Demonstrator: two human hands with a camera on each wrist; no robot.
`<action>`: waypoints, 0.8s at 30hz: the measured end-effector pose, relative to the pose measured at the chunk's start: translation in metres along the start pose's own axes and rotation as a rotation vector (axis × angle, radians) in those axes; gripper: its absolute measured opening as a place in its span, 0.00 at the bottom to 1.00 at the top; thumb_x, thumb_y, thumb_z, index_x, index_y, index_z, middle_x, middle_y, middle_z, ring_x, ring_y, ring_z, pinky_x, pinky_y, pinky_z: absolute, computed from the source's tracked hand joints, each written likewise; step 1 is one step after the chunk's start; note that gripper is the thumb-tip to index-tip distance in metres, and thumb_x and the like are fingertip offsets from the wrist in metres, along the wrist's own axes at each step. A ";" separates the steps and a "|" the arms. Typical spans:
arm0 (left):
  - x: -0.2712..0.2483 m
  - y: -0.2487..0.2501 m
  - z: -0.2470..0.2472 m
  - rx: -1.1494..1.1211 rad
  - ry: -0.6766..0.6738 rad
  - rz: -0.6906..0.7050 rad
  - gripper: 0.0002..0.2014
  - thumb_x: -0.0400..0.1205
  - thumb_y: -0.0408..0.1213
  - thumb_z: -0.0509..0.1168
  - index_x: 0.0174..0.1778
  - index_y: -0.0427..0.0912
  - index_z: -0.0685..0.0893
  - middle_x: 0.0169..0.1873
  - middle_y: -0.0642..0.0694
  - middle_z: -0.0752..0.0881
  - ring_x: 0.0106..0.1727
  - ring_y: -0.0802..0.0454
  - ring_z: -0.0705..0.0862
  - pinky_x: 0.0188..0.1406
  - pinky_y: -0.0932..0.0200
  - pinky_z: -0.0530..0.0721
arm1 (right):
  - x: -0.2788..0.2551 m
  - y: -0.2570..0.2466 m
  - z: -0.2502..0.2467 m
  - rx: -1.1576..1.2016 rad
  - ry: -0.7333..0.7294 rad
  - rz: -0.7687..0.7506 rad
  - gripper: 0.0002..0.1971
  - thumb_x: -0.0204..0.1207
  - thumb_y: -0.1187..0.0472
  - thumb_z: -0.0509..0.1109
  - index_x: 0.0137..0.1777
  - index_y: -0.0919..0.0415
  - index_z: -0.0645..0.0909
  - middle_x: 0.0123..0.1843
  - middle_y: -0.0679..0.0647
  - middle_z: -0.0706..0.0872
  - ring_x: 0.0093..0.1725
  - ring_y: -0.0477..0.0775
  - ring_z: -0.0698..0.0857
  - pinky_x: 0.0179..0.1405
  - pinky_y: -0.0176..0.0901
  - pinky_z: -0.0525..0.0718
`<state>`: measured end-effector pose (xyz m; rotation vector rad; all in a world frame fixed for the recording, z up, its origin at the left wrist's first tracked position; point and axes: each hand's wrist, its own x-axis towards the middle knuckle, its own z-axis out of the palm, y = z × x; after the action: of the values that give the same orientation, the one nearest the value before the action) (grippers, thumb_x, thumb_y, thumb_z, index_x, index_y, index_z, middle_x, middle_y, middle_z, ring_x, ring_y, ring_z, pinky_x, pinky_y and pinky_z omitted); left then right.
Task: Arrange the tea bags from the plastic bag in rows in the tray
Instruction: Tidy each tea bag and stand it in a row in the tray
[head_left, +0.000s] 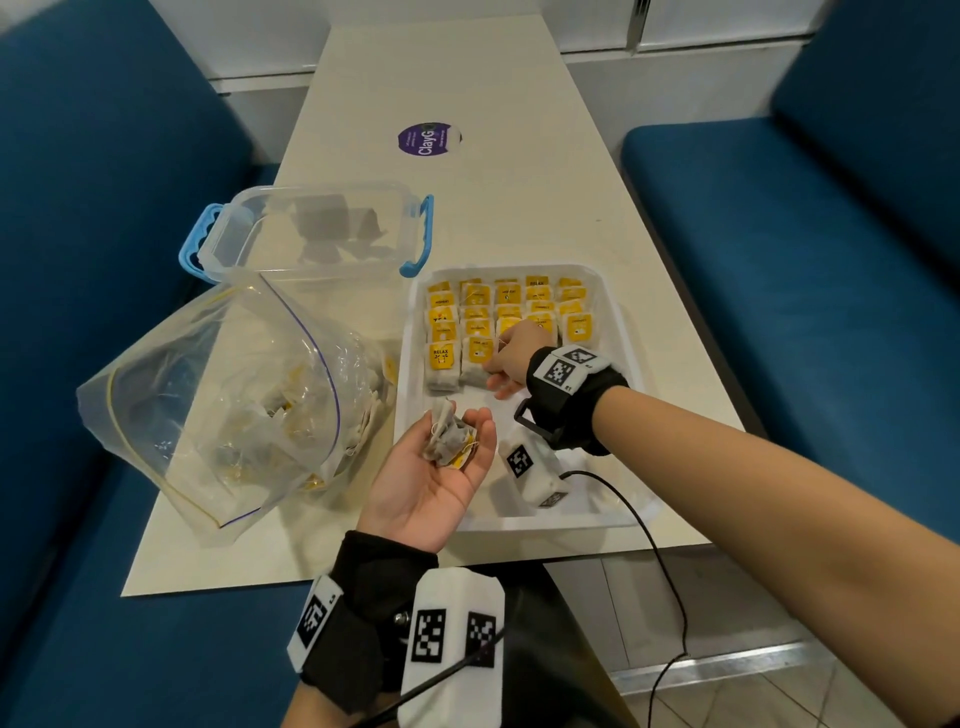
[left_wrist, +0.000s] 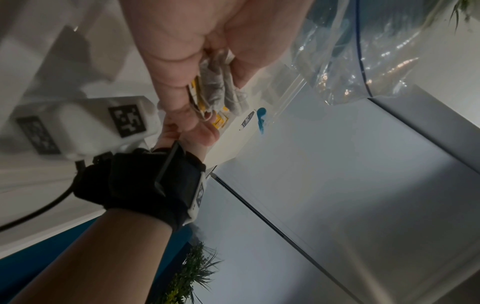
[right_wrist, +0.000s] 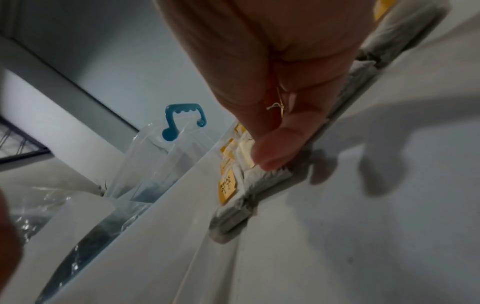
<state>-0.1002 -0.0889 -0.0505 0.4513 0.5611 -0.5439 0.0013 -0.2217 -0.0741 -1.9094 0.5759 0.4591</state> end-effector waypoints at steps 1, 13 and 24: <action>0.000 0.000 0.000 0.001 -0.002 0.002 0.13 0.86 0.36 0.56 0.41 0.32 0.80 0.32 0.36 0.84 0.32 0.45 0.88 0.39 0.51 0.88 | -0.001 -0.002 0.000 -0.022 0.010 -0.004 0.03 0.76 0.74 0.67 0.46 0.70 0.75 0.31 0.62 0.80 0.26 0.57 0.80 0.27 0.50 0.85; 0.000 0.002 0.000 0.015 -0.007 0.009 0.13 0.85 0.37 0.57 0.42 0.32 0.80 0.34 0.36 0.84 0.33 0.45 0.88 0.39 0.52 0.89 | 0.015 -0.003 0.004 -0.201 0.102 -0.108 0.16 0.74 0.70 0.71 0.31 0.62 0.68 0.31 0.61 0.81 0.31 0.62 0.84 0.30 0.50 0.86; 0.001 0.003 0.000 0.014 -0.008 0.017 0.13 0.85 0.37 0.57 0.42 0.32 0.80 0.33 0.35 0.84 0.33 0.45 0.88 0.38 0.52 0.89 | 0.022 -0.005 -0.002 -0.390 0.094 -0.171 0.16 0.74 0.62 0.73 0.32 0.60 0.68 0.35 0.58 0.83 0.24 0.51 0.85 0.27 0.44 0.87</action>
<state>-0.0977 -0.0867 -0.0505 0.4662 0.5452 -0.5335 0.0224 -0.2262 -0.0817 -2.3406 0.3978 0.3922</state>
